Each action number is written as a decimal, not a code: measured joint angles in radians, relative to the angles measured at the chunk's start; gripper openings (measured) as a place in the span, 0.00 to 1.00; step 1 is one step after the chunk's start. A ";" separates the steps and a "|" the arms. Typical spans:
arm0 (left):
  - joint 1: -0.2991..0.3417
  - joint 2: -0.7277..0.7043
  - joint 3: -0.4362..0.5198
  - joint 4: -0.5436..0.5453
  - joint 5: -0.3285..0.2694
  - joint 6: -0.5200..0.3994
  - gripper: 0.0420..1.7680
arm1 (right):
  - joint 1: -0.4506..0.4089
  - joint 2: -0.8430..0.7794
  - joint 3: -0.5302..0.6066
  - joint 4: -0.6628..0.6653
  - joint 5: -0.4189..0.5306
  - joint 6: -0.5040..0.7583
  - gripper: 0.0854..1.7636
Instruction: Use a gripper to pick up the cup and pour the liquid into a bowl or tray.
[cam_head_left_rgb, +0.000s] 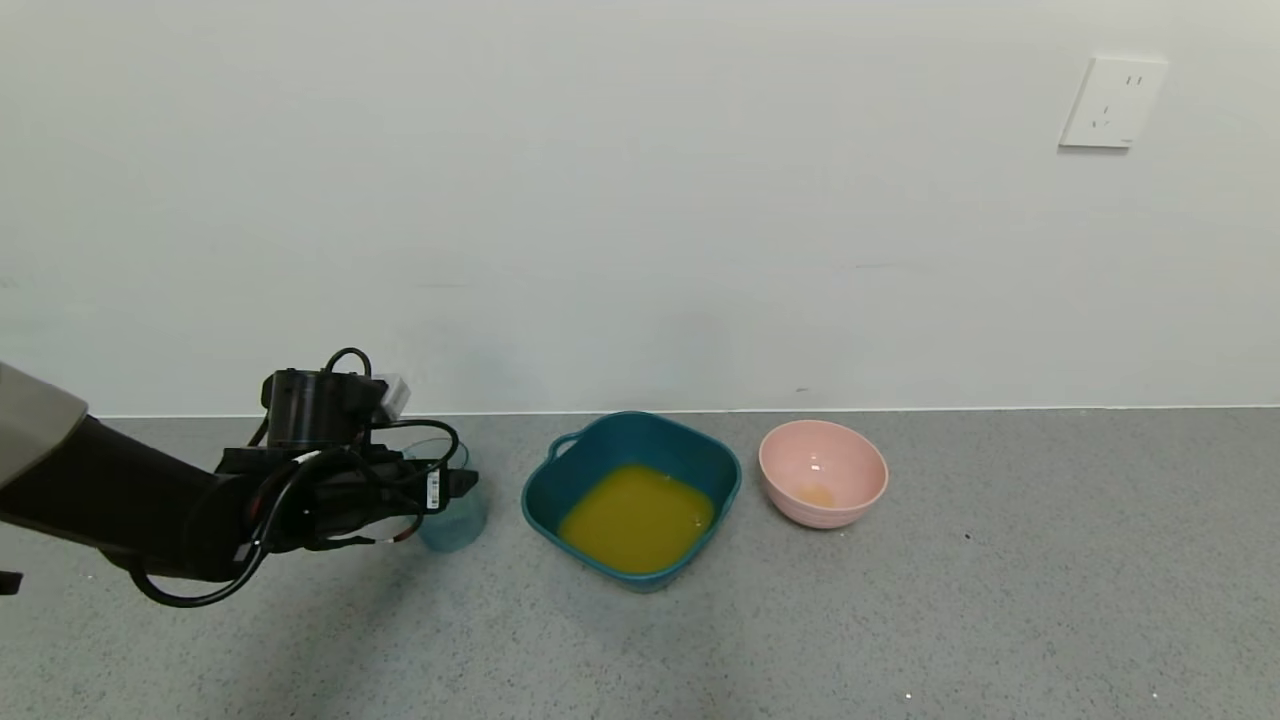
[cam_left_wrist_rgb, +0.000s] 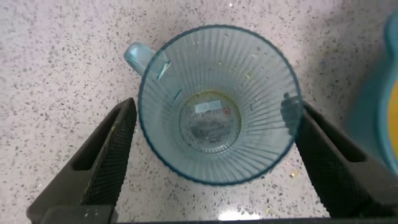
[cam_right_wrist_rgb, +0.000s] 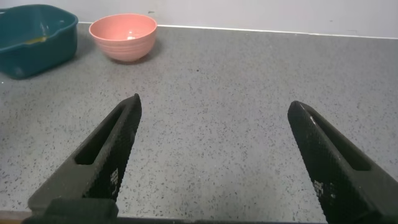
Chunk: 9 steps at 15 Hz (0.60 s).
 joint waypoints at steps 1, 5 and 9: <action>0.000 -0.017 0.010 0.000 0.000 -0.001 0.96 | 0.000 0.000 0.000 0.000 0.000 0.000 0.97; 0.000 -0.113 0.075 0.003 0.000 0.000 0.96 | 0.000 0.000 0.000 0.000 0.001 0.000 0.97; -0.004 -0.248 0.167 0.011 0.000 0.000 0.96 | 0.000 0.000 0.000 0.000 0.000 0.000 0.97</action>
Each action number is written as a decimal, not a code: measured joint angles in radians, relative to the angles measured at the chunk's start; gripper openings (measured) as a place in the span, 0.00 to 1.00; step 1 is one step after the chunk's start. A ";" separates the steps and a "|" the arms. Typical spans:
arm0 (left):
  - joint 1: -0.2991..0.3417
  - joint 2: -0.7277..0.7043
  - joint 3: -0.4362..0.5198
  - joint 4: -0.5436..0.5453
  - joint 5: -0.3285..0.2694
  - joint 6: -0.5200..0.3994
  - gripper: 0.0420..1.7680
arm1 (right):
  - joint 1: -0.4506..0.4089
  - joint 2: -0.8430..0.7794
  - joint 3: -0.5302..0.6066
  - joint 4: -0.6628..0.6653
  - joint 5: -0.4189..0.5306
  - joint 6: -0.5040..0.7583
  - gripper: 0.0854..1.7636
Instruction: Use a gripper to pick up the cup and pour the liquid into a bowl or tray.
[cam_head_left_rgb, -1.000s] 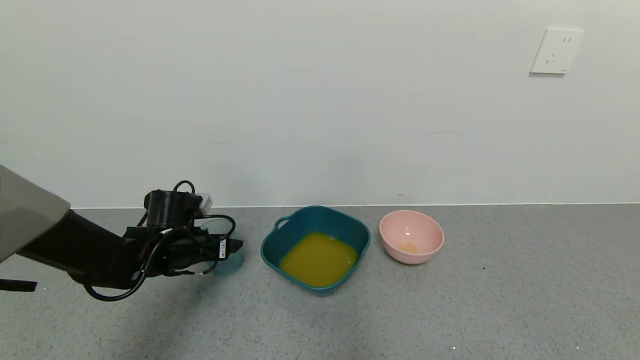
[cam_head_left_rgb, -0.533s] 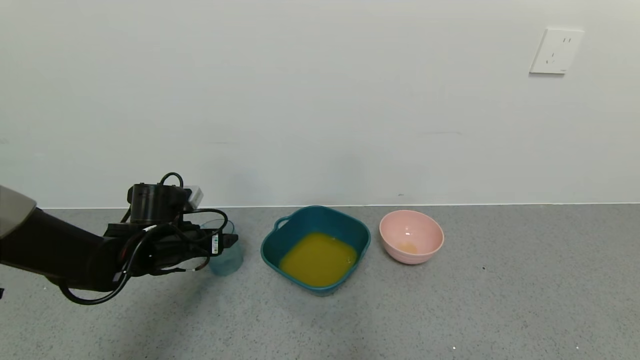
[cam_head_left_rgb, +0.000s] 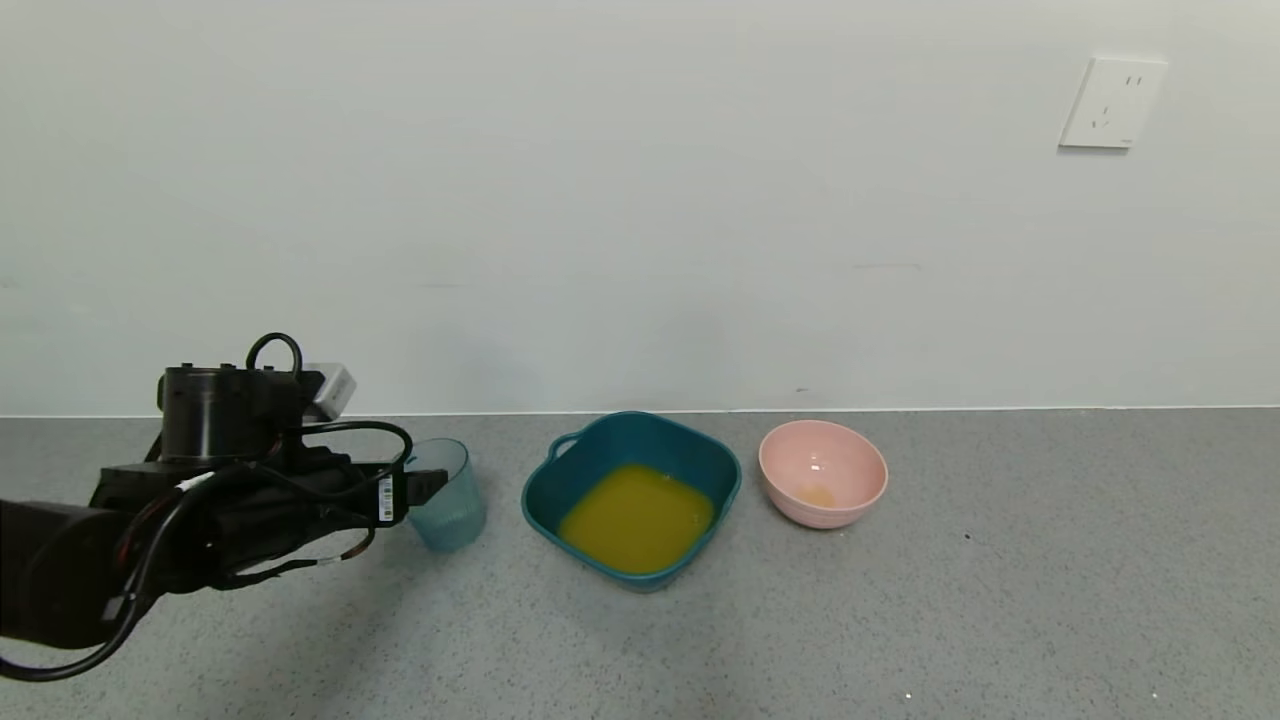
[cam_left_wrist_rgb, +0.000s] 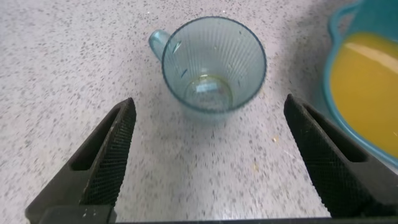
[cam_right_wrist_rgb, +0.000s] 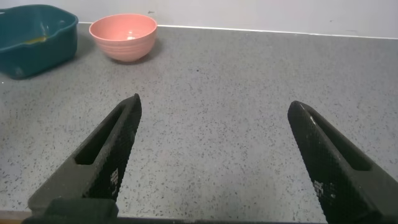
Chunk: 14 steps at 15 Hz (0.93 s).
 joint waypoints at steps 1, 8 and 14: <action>0.000 -0.037 0.028 0.003 0.001 0.000 0.96 | 0.000 0.000 0.000 0.000 0.000 0.000 0.97; 0.004 -0.359 0.167 0.183 0.001 0.003 0.97 | 0.000 0.000 0.000 0.000 0.000 0.000 0.97; -0.006 -0.697 0.233 0.439 -0.021 0.003 0.97 | 0.000 0.000 0.000 0.000 0.000 0.000 0.97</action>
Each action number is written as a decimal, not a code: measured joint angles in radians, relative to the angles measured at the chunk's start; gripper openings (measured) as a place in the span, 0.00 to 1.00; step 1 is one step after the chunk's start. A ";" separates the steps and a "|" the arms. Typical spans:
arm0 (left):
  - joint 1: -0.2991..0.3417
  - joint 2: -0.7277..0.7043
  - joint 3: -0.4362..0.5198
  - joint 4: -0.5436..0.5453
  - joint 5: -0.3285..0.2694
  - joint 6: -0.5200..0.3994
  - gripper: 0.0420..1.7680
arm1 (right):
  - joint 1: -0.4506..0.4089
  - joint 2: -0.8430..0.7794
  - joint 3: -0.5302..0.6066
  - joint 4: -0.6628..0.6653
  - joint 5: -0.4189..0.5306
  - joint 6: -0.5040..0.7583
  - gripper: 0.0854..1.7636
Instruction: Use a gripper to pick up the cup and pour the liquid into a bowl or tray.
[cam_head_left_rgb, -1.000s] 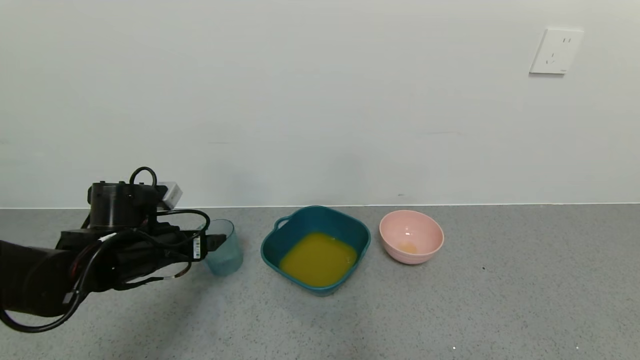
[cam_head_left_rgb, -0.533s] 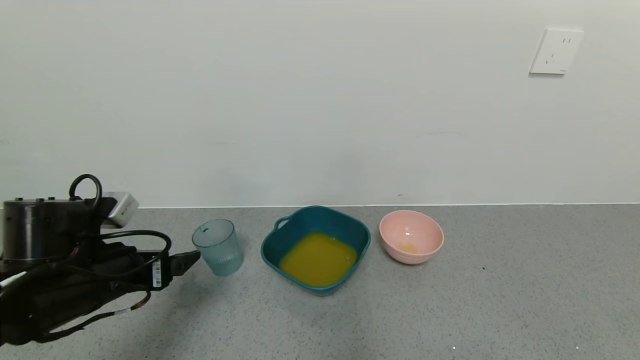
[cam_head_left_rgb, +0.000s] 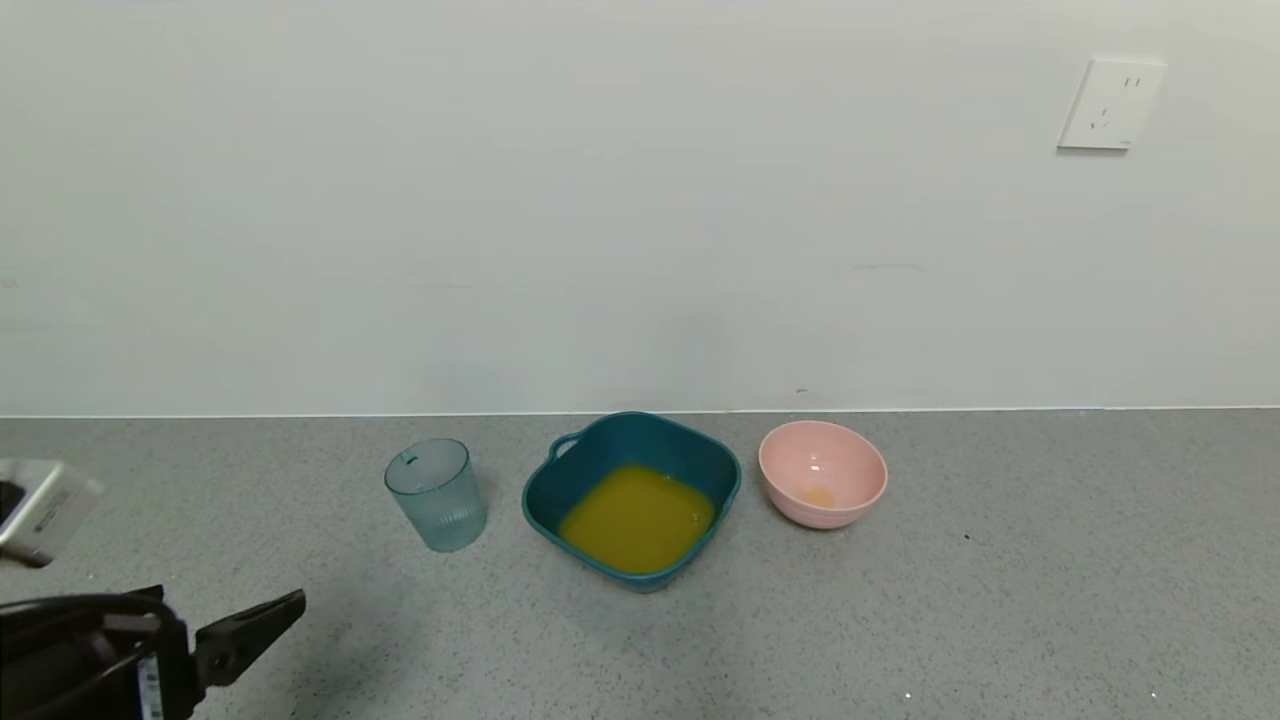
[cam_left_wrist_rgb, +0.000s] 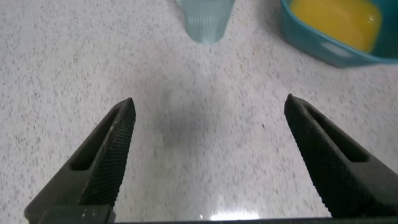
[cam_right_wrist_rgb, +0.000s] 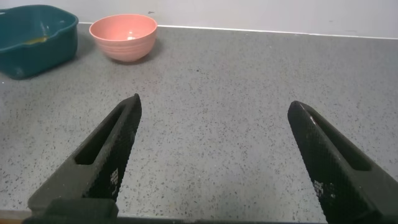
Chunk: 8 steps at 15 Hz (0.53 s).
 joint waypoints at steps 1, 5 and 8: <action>-0.001 -0.053 0.009 0.040 -0.006 0.000 0.97 | 0.000 0.000 0.000 0.000 0.000 0.000 0.97; -0.003 -0.266 0.021 0.220 -0.025 0.001 0.97 | 0.000 0.000 0.000 0.000 0.000 0.000 0.97; -0.003 -0.354 0.028 0.242 -0.032 0.000 0.97 | 0.000 0.000 0.000 0.000 0.000 0.000 0.97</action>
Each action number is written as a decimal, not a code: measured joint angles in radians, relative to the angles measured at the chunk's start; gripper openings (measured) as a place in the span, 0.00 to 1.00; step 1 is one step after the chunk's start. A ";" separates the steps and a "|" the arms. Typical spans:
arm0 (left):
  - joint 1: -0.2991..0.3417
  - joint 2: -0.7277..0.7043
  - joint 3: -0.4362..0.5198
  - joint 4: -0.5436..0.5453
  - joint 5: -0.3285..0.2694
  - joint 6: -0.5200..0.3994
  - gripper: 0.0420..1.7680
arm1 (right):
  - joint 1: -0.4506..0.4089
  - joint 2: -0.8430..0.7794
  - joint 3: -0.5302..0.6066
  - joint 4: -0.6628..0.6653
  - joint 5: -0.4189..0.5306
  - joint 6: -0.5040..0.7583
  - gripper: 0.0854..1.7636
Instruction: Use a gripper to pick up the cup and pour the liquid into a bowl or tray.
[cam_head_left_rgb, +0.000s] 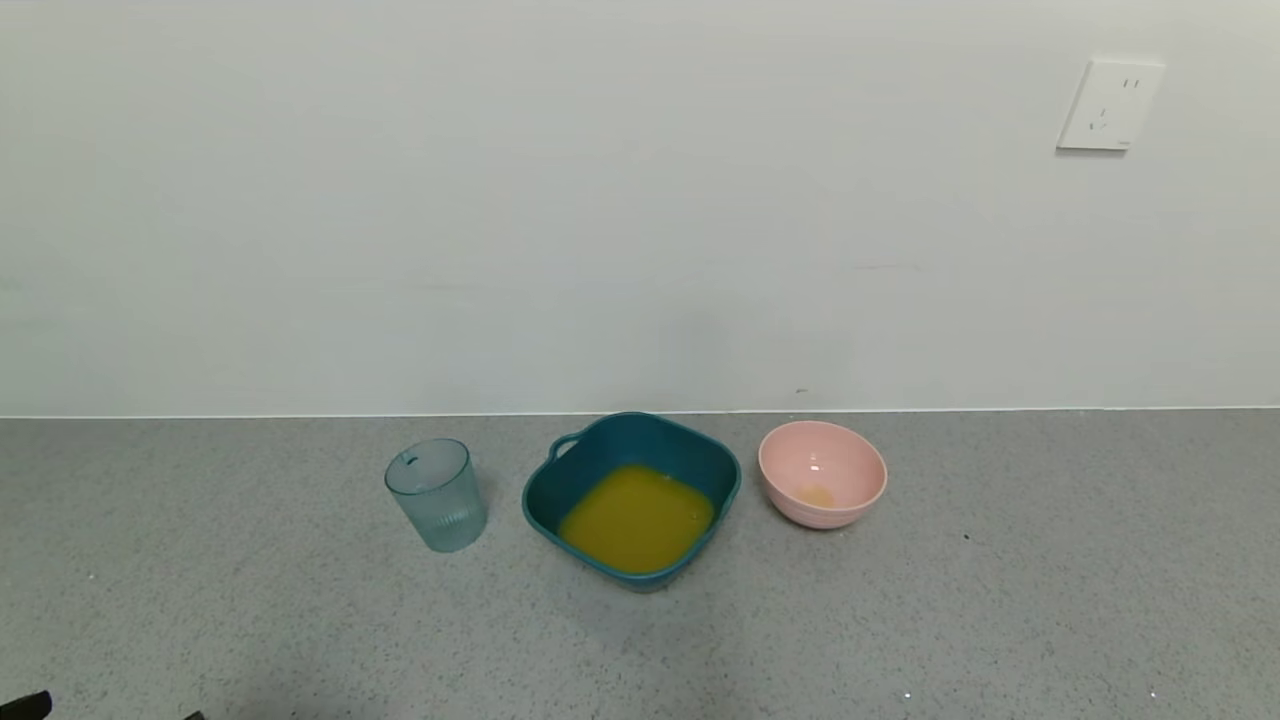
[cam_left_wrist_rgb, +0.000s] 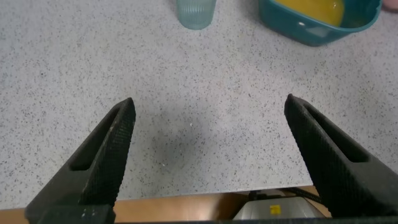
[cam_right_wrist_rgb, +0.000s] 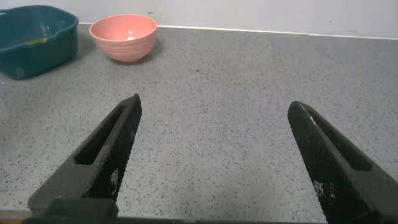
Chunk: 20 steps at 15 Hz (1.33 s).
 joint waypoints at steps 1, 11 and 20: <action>0.000 -0.026 0.009 0.003 0.000 0.000 0.97 | 0.000 0.000 0.000 0.000 0.000 0.000 0.97; 0.185 -0.318 0.153 -0.015 -0.096 0.037 0.97 | 0.000 0.000 0.000 0.000 0.000 0.000 0.97; 0.300 -0.377 0.183 -0.128 -0.130 0.067 0.97 | 0.000 0.000 0.000 0.000 0.000 0.000 0.97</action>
